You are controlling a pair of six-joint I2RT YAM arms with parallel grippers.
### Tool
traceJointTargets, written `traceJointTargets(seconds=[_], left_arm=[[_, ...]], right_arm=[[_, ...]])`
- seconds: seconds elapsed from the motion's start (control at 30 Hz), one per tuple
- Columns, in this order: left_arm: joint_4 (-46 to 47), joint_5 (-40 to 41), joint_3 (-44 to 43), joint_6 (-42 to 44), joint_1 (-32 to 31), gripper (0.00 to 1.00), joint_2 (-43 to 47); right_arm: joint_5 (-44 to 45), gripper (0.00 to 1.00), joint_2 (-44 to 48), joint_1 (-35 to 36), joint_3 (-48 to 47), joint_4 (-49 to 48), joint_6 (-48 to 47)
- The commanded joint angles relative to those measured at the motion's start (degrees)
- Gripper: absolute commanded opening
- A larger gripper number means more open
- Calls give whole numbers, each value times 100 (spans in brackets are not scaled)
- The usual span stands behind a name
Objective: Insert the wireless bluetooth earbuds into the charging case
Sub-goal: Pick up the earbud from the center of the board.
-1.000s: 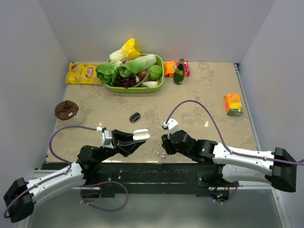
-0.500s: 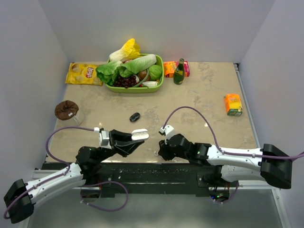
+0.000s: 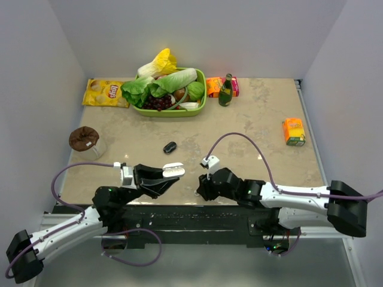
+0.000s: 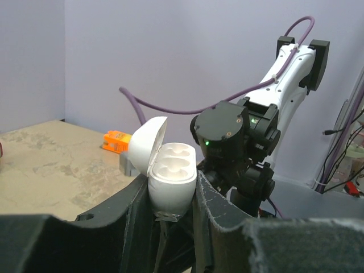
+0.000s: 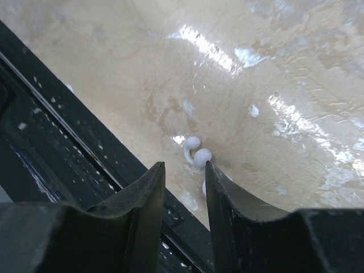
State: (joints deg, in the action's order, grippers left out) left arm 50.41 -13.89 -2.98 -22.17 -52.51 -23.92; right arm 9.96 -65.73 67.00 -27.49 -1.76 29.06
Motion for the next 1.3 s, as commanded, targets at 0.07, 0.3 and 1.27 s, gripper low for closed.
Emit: traceJointTargets(seconds=[0.07,0.3,1.27], left_arm=[[74,-35,826,-41,22,0,-16],[223,-114,878,-85,22,0,-148],[48,-131,861,-85,22,0,-86]], right_arm=[[376,39,316,6,112,289,460],[208,54,192,59,173,518,645],[331,32,-827,138,-55,211,768]])
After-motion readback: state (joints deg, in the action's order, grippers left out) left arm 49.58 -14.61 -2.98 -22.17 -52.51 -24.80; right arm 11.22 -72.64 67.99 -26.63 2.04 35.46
